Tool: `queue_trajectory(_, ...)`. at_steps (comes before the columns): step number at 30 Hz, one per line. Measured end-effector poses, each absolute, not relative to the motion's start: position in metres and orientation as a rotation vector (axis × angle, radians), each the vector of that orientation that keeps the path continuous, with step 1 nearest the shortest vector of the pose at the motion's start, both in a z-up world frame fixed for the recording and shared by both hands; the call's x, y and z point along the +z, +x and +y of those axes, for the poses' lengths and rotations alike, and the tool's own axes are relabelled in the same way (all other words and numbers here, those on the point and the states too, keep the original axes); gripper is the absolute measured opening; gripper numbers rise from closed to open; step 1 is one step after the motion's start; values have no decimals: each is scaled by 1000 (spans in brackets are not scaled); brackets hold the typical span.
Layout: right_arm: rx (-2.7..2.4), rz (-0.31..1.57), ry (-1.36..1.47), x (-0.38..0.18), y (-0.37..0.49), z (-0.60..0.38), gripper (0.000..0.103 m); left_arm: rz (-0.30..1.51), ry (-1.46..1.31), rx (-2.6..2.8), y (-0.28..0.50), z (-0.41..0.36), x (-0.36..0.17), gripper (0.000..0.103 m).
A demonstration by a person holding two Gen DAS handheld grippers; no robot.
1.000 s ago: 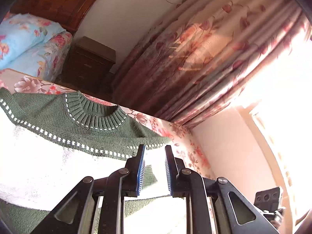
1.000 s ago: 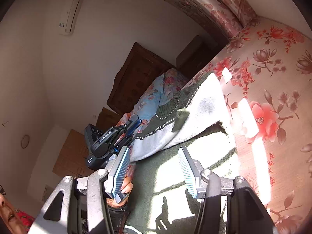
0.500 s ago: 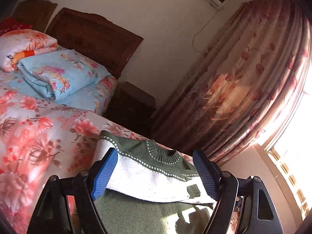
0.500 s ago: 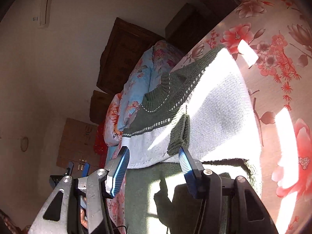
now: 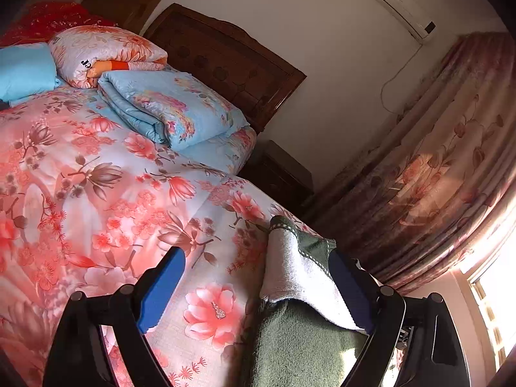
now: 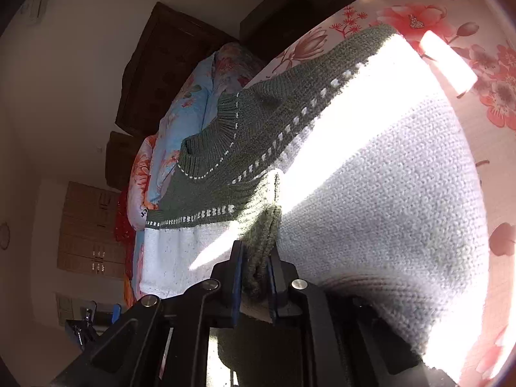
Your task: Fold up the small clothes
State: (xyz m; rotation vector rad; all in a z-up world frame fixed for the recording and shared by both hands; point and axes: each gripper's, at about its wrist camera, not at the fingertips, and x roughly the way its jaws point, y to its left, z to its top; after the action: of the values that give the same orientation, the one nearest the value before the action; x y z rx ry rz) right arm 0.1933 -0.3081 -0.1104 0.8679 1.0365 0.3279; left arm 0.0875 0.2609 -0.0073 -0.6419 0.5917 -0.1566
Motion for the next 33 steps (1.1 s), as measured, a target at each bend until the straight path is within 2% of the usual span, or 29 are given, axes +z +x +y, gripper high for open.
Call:
queue_trajectory(9,369,856,798,-61,191,-312,10,601,-641,-137,87,264,-13,103)
queue_trajectory(13,333,963,763,-79,198,-314,13,612,-632,-148,90,255,-16,103)
queue_trajectory(16,294,1019,711,-100,194,-310,11,631,-646,-167,90,249,-16,103)
queue_trajectory(18,265,1002,681,-92,185,-311,15,646,-623,-193,86,243,-11,103)
queue_trajectory(19,247,1002,651,-84,176,-313,23,659,-598,-226,83,239,-8,103)
queue_trajectory(20,246,989,616,-75,163,-316,29,679,-559,-263,79,235,-6,103)
queue_trajectory(23,279,978,524,-56,100,-327,30,781,-457,-372,62,228,-15,103)
queue_trajectory(27,307,1056,633,-63,-6,-356,31,956,-501,-479,33,235,-43,103)
queue_trajectory(31,223,1109,694,-58,-109,-388,31,1032,-518,-501,8,237,-60,103)
queue_trajectory(33,180,1083,723,-53,-148,-404,36,1081,-527,-543,4,230,-69,103)
